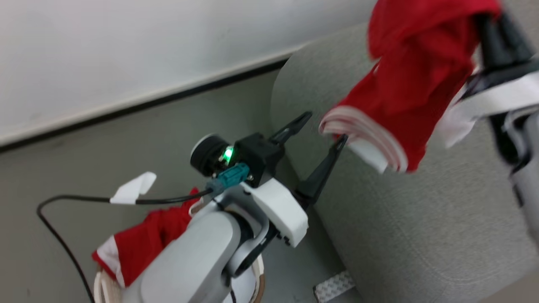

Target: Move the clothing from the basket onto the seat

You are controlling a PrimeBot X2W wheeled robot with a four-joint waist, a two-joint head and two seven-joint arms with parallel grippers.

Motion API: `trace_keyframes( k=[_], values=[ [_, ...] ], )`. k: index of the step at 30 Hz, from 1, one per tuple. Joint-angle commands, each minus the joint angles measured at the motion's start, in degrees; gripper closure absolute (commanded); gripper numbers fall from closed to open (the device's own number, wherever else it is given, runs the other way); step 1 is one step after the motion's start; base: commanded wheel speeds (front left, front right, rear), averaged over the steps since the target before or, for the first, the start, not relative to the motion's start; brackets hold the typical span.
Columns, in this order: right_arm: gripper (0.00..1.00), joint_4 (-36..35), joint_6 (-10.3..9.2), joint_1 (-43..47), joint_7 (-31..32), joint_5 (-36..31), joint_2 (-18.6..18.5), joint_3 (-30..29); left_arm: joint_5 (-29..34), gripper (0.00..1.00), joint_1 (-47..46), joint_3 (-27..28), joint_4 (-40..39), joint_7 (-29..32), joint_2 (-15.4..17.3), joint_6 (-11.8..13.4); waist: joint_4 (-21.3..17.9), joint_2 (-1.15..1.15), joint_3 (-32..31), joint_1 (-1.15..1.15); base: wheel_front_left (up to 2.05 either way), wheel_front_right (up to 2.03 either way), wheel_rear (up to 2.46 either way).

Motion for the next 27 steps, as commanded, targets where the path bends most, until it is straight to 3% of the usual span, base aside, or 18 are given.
trace_keyframes(
  k=[1,8,13,16,21,22,23,24,27],
  values=[
    [1.00,0.7,-0.14,-3.3,0.0,0.0,-1.0,-1.3,1.1,0.00,-2.0,0.0,-0.3,0.3,0.0,-0.5,5.1,-0.01,7.8,0.00,0.00,0.00,0.00],
    [1.00,6.0,-0.14,-17.6,1.4,-1.8,-9.2,-8.3,2.7,0.00,-9.9,-0.4,-1.0,1.4,-0.1,-2.6,10.8,-0.01,18.8,0.00,0.00,0.00,0.00],
    [1.00,12.7,-0.14,-22.9,2.9,-6.6,-15.1,-13.5,2.8,0.00,-12.5,0.0,-0.7,0.4,-0.6,-2.9,13.5,-0.01,23.1,0.00,0.00,0.00,0.00],
    [1.00,18.2,-0.14,-22.1,3.5,-10.7,-16.5,-16.6,2.4,0.00,-12.6,0.2,0.0,-0.6,-0.9,-2.7,14.4,-0.01,24.0,0.00,0.00,0.00,0.00],
    [1.00,28.2,-0.14,-17.0,3.2,-15.3,-14.0,-23.7,1.5,0.00,-10.9,0.7,1.4,-1.5,-0.3,-2.2,15.0,-0.01,24.1,0.00,0.00,0.00,0.00],
    [0.92,29.7,-0.14,-16.0,2.9,-16.7,-13.6,-24.7,1.3,0.00,-10.7,0.9,1.6,-1.7,-0.1,-2.1,15.1,-0.01,23.9,0.00,0.00,0.00,0.00],
    [0.61,31.4,-0.14,-14.8,3.1,-18.2,-12.9,-25.3,1.1,0.00,-10.5,0.9,1.8,-1.8,-0.1,-2.1,15.1,-0.01,23.7,0.00,0.00,0.00,0.00],
    [0.00,33.0,-0.14,-13.7,3.4,-19.2,-12.2,-26.0,1.0,0.00,-10.4,1.1,1.9,-1.8,0.1,-1.9,15.1,-0.01,23.4,0.00,0.00,0.00,0.00],
    [0.00,35.9,-0.14,-12.0,2.8,-21.0,-10.3,-29.1,0.5,0.00,-9.6,1.7,2.3,-1.9,0.9,-1.5,14.5,-0.01,22.4,0.00,0.00,0.00,0.00]
  ],
)
